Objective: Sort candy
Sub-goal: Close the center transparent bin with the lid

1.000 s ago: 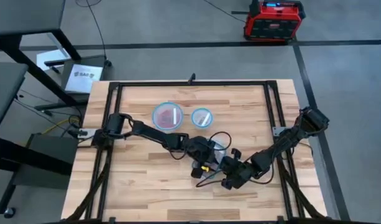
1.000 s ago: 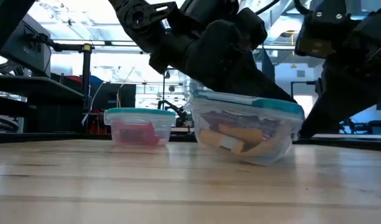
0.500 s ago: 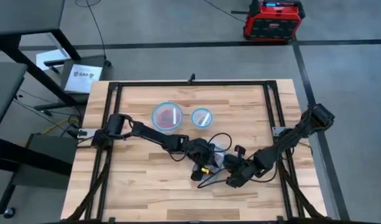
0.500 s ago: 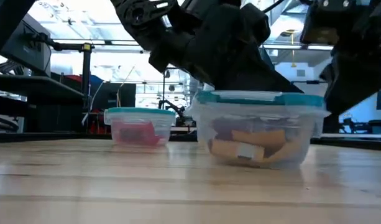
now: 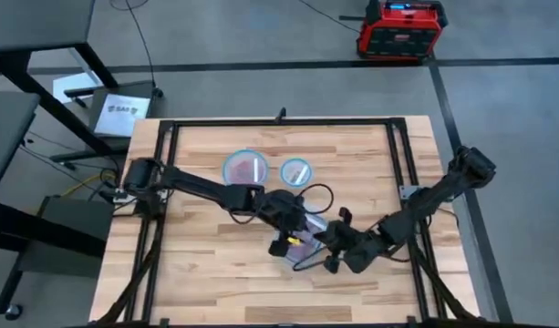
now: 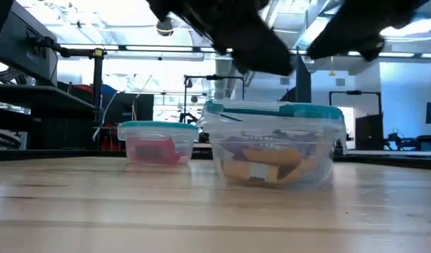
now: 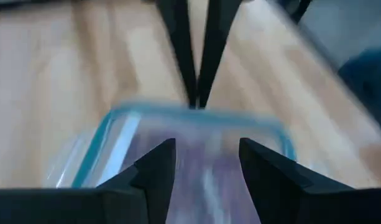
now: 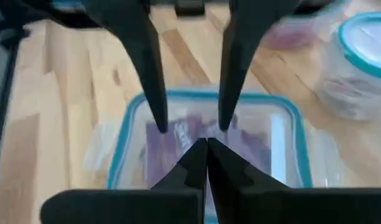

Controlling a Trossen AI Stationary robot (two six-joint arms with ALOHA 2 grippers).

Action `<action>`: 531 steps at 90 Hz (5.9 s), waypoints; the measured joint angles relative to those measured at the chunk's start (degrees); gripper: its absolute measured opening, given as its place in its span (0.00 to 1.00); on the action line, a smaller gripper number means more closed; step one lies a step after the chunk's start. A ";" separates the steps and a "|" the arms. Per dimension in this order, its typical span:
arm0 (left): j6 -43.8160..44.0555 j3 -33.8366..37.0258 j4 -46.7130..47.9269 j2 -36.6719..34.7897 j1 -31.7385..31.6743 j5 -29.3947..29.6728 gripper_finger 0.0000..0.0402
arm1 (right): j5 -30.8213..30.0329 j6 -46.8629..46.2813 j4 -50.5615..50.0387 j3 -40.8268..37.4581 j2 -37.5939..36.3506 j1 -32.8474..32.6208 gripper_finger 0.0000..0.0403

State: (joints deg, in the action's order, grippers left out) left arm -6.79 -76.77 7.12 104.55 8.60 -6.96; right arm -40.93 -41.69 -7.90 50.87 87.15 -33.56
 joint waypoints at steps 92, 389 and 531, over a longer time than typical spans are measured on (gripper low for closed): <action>1.69 22.77 -18.48 0.19 -1.60 2.45 0.41 | 6.16 -1.38 21.65 -0.25 21.53 7.78 0.00; 6.75 23.81 -25.65 1.69 -1.97 4.53 0.41 | 8.02 9.65 33.30 -11.98 15.19 8.66 0.00; 5.53 3.43 -26.81 9.96 0.77 5.68 0.21 | -7.41 -19.00 -24.17 -7.56 -19.59 -17.35 0.00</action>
State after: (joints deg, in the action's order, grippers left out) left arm -1.25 -73.34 -19.69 114.51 9.37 -1.28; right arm -48.34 -60.69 -32.07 43.31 67.56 -50.91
